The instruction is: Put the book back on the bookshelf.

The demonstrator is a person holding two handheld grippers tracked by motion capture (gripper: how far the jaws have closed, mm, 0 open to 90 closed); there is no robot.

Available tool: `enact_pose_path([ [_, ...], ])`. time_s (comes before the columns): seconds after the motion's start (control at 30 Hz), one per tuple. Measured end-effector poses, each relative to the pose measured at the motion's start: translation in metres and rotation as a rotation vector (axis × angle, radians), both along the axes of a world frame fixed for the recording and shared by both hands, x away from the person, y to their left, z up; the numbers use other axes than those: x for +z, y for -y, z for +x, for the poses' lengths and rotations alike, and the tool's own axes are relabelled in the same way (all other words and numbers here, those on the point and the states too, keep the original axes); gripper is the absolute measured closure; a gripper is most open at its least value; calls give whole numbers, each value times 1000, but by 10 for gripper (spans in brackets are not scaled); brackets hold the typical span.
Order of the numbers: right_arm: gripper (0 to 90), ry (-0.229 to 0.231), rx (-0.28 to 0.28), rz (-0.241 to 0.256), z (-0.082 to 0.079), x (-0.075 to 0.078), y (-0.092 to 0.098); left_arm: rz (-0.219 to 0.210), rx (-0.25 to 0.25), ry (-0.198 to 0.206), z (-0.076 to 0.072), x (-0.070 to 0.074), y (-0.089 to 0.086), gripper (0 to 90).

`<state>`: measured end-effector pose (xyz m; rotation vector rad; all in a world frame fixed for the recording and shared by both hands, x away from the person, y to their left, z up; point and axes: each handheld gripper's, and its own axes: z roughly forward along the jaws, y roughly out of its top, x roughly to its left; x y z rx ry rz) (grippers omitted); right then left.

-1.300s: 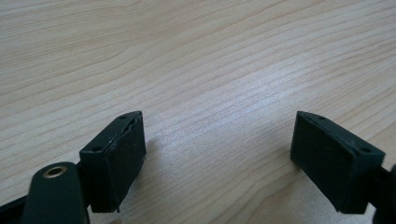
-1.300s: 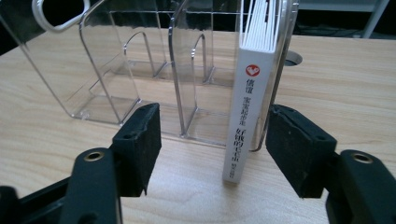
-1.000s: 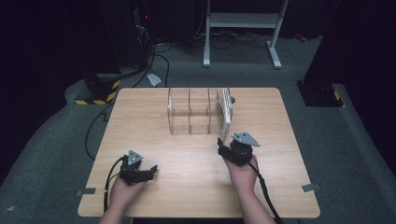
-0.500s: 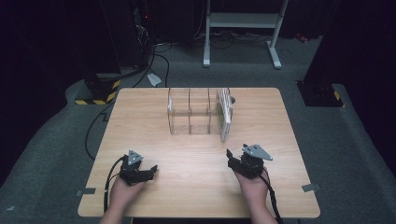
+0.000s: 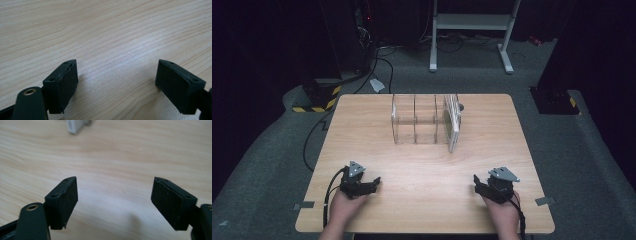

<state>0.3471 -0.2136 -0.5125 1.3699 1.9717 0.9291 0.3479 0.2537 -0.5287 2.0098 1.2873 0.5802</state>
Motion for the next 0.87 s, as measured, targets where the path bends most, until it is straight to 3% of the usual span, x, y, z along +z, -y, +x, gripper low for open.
enact_pose_path([
  [0.13,197,-80,-19,-63,-1,-10,19,-2,-2,0,0,0,0,185],
  [0.27,152,-141,-31,2,3,-11,29,-5,0,1,0,0,1,187],
  [0.5,152,-138,-101,1,2,-12,25,-5,-1,1,-1,0,1,198],
  [0.87,147,-140,-103,7,2,-12,25,-4,2,7,-2,0,2,205],
])
